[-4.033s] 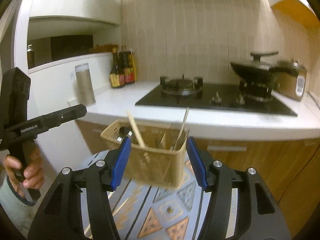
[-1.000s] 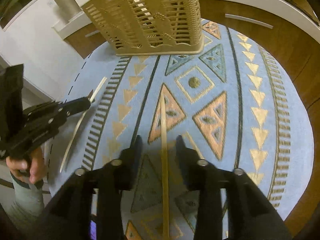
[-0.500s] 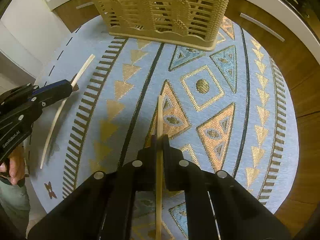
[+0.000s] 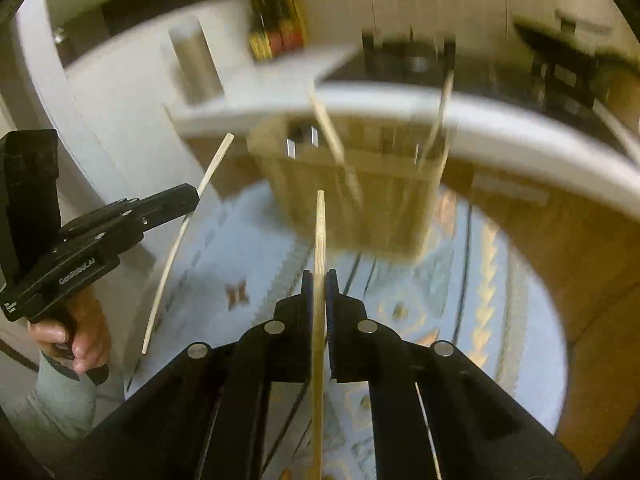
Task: Organize utensils
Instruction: 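Lift both chopsticks upright and carry them over the beige basket, then open both tools to drop the chopsticks into the beige basket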
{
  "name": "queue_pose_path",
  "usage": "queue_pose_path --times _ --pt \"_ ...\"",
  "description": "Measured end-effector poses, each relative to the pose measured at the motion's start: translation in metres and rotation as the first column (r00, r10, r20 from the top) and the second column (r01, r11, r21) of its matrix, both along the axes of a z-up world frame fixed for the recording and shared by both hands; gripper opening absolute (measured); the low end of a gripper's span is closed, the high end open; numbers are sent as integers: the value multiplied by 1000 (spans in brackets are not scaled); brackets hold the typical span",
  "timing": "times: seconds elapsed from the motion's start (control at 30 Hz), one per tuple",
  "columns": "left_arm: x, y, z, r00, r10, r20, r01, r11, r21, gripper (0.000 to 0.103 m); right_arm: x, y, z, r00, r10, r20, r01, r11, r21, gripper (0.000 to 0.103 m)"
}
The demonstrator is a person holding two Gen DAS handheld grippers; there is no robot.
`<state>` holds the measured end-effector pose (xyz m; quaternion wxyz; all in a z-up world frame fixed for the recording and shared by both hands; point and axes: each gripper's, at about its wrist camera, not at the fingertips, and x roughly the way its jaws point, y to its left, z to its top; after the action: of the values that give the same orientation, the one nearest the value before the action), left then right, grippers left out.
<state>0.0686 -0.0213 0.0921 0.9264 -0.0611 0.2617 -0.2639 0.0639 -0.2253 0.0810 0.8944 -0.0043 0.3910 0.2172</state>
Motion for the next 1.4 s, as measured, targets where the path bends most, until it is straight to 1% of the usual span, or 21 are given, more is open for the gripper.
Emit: queue_pose_path --times 0.07,0.1,0.17,0.27,0.33,0.37,0.43,0.47,0.5,0.6,0.63,0.7,0.77,0.83,0.87,0.97,1.07,1.1,1.2,1.33,1.4 --pt "5 -2 22 998 13 62 -12 1000 -18 4 -1 -3 24 996 -6 88 5 1000 22 4" --pt "8 -4 34 994 29 102 -27 999 -21 4 -3 -8 33 993 -13 116 9 999 35 5" --pt "13 -8 50 987 50 153 -46 998 -30 4 0 -8 49 984 -32 175 21 997 68 5" --pt "23 -15 70 976 72 206 -57 996 -75 4 7 -15 75 954 -83 288 49 991 124 5" --pt "28 -24 78 960 107 260 -90 993 -79 4 16 -21 88 931 -114 348 61 985 161 5" --pt "29 -28 82 951 129 282 -113 991 -72 3 20 -25 94 912 -136 386 68 980 185 5" --pt "32 -39 86 933 161 323 -149 987 -63 3 21 -29 98 878 -167 449 85 976 198 5" --pt "34 -43 87 927 167 335 -152 986 -70 4 24 -29 98 850 -183 494 94 976 199 5" --pt "37 -47 86 923 173 343 -154 985 -81 4 21 -29 100 834 -190 518 100 975 197 5" --pt "47 -55 87 899 199 389 -166 979 -118 4 30 -31 98 778 -224 587 126 971 203 5" --pt "53 -57 86 889 214 404 -176 976 -132 4 34 -32 96 765 -235 600 134 969 209 4" --pt "62 -59 81 882 235 407 -185 970 -160 4 43 -33 92 746 -248 618 142 966 216 4" --pt "72 -62 72 867 271 418 -211 960 -184 4 51 -33 85 723 -263 639 158 963 217 5" --pt "84 -63 64 859 303 412 -238 950 -203 3 58 -33 81 714 -267 647 165 963 215 4" --pt "90 -64 59 856 318 408 -251 945 -210 4 62 -32 78 716 -266 646 163 963 215 4" --pt "105 -61 44 861 341 378 -265 934 -238 4 71 -33 68 722 -266 638 161 963 218 5" --pt "111 -62 34 858 351 375 -277 931 -238 4 77 -31 59 727 -270 632 164 961 221 5" --pt "112 -63 30 856 351 378 -277 931 -236 4 80 -32 56 728 -276 628 168 959 227 5" --pt "115 -63 22 865 335 373 -265 937 -229 4 84 -31 47 734 -284 617 177 957 230 5" --pt "112 -63 15 868 322 379 -259 943 -207 4 83 -29 39 733 -286 617 188 957 220 5" --pt "110 -61 11 877 308 369 -247 947 -204 4 80 -27 35 736 -276 618 186 960 207 5"
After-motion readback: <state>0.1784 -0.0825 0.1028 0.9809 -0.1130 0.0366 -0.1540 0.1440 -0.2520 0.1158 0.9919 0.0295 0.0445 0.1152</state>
